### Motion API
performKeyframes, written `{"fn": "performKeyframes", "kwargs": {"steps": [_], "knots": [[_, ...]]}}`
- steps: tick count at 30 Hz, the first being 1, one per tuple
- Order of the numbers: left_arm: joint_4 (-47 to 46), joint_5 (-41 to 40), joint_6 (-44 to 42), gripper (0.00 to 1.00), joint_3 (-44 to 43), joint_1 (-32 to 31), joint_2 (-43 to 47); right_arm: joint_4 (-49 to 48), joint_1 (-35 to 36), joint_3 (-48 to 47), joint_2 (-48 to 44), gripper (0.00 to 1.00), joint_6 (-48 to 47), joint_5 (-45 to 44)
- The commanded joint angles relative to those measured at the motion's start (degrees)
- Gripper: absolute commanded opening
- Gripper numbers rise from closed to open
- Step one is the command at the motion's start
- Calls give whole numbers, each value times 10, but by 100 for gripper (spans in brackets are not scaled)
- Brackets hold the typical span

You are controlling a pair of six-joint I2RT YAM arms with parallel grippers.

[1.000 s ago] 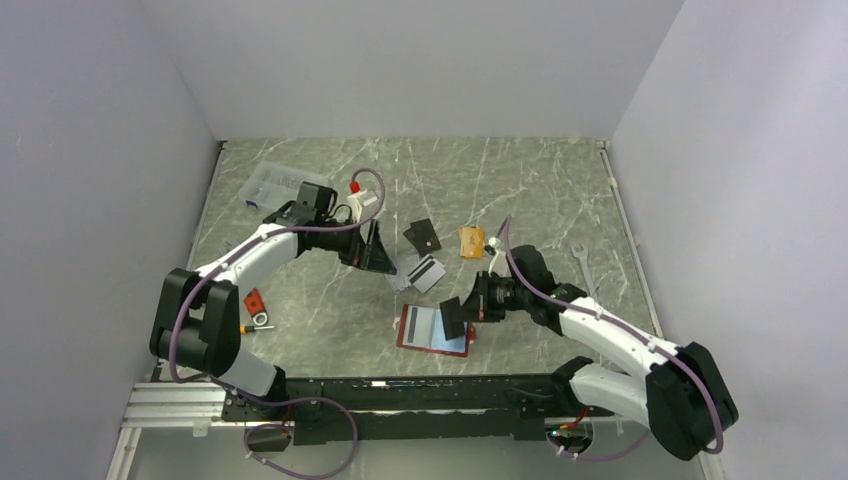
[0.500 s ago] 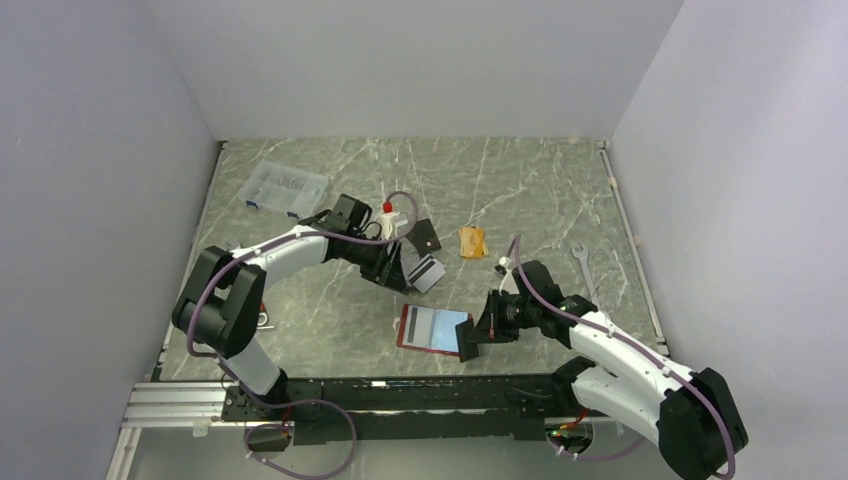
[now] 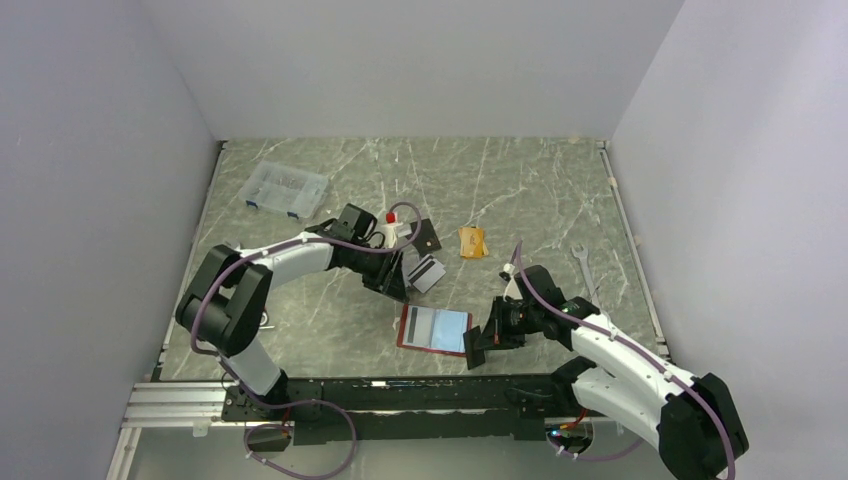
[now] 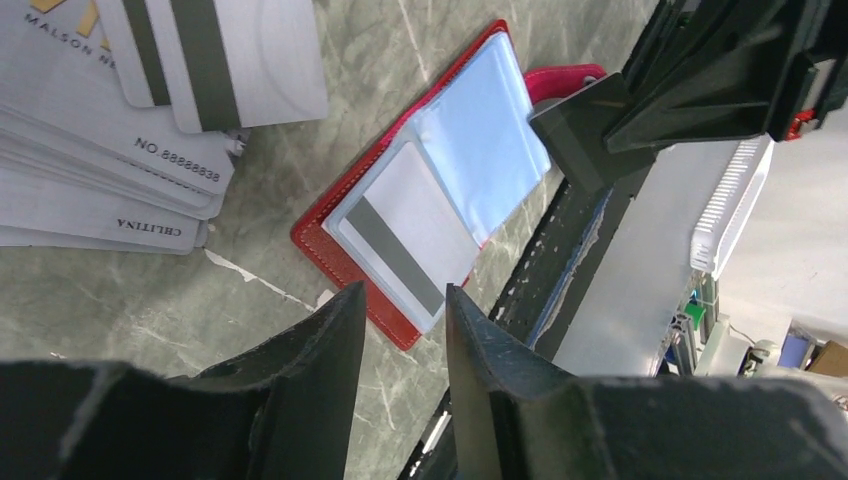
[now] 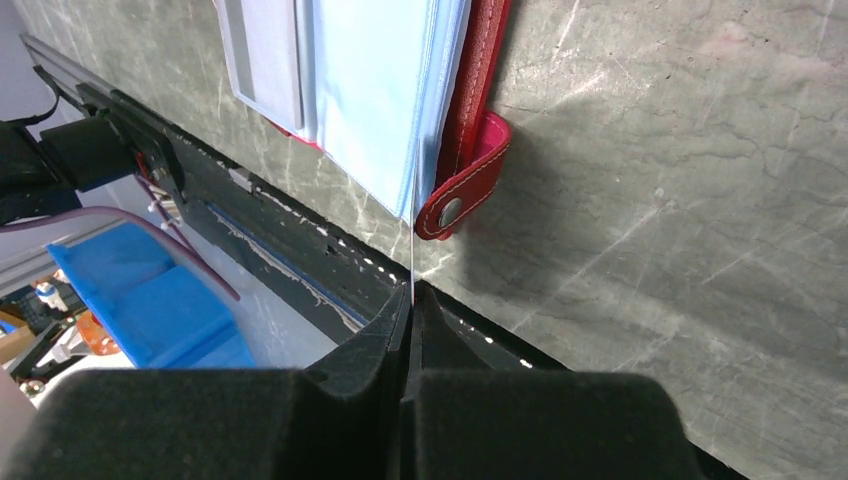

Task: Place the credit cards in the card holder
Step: Turn over the card slot in the card holder.

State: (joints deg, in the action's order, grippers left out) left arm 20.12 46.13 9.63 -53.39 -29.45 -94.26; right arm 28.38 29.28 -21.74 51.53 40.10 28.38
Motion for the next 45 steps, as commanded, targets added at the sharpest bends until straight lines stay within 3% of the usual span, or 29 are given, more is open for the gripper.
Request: {"fn": "performKeyframes", "kwargs": {"steps": [1, 19, 36, 45], "knots": [[-12, -17, 11, 43, -3, -2, -18, 10, -3, 2, 0, 0, -4, -6], [-35, 3, 25, 59, 17, -3, -41, -39, -6, 16, 28, 0, 1, 17], [-40, 53, 25, 57, 15, -3, -58, -162, -5, 8, 7, 0, 19, 67], [-72, 73, 37, 59, 36, -2, -49, -263, 1, 7, 69, 0, 21, 98]]}}
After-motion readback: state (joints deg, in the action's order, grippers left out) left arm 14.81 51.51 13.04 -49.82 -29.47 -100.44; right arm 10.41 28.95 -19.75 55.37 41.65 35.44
